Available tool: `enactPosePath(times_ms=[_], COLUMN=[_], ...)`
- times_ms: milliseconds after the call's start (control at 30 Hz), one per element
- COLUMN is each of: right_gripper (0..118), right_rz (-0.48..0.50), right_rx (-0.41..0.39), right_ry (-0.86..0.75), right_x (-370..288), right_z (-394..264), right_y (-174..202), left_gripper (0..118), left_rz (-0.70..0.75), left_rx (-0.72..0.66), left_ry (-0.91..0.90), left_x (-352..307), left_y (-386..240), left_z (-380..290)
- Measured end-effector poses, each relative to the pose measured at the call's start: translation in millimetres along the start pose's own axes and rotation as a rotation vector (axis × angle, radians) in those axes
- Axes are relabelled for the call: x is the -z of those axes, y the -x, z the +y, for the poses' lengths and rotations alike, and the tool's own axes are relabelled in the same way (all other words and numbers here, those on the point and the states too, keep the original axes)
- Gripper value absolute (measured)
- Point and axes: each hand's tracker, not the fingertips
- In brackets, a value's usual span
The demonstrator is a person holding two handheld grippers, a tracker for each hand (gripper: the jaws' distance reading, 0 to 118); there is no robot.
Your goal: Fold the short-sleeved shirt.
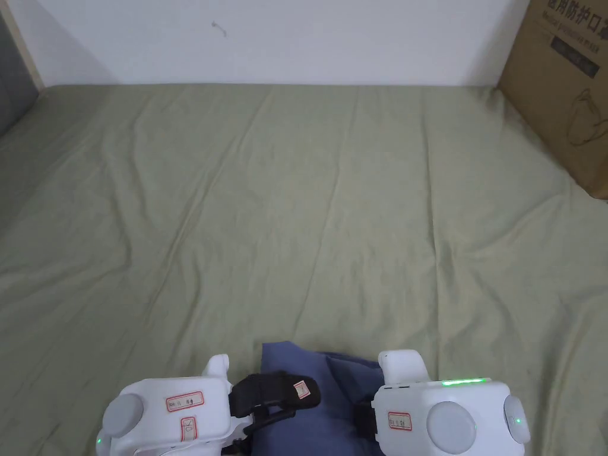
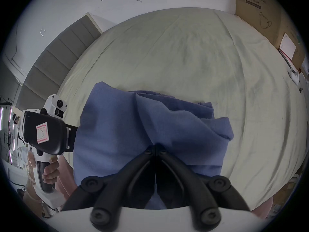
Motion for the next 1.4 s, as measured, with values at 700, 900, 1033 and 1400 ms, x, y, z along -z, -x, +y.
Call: enactPosePath(times_ms=[700, 900, 1033, 1400], right_gripper=[1, 1, 1, 1], right_rz=[-0.039, -0.056, -0.072, -0.078], right_rx=[0.018, 0.057, 0.061, 0.048], right_ry=[-0.108, -0.075, -0.055, -0.012], right_x=[-38.0, -29.9, -24.4, -12.6], right_z=[22.2, 18.8, 19.1, 20.1], right_y=[10.5, 3.2, 2.4, 10.0], left_gripper=[24, 24, 24, 104], left_rz=[0.483, 0.955, 1.271, 1.572], left_rx=[0.159, 0.223, 0.245, 0.271], left_ry=[-0.145, -0.144, -0.143, -0.251], left_x=[-180.4, -269.9, -305.7, -337.1], left_y=[3.9, 5.4, 13.5, 26.4], left_z=[68.7, 108.4, 130.1, 144.0])
